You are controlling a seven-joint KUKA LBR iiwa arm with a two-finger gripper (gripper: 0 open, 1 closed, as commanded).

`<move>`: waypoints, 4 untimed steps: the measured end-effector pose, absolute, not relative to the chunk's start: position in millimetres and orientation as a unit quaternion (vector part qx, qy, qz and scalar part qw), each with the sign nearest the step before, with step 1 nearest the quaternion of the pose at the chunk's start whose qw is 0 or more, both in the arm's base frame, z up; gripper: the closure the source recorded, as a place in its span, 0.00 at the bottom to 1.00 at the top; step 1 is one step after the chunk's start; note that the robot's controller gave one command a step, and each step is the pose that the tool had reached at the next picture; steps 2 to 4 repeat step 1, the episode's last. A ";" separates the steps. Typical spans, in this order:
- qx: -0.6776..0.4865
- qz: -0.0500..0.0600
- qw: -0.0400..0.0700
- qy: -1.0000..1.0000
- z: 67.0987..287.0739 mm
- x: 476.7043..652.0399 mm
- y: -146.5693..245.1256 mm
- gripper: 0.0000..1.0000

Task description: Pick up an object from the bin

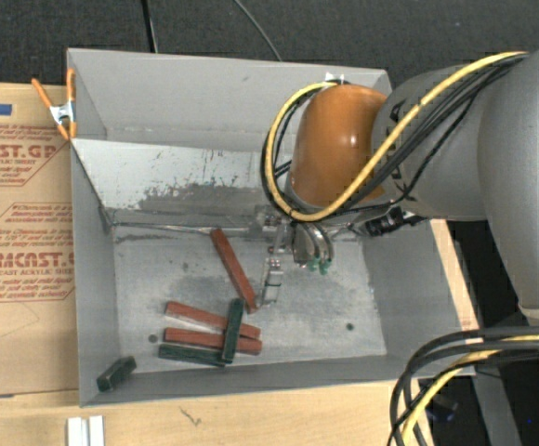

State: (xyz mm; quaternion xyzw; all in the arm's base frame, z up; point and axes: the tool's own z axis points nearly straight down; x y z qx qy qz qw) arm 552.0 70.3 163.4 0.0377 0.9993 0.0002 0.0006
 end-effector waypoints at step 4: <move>-0.011 0.000 0.006 1.000 132.4 539.7 82.9 0.00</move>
Offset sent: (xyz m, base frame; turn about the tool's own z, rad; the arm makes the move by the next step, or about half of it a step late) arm -0.0145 0.0397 -0.0934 -0.3058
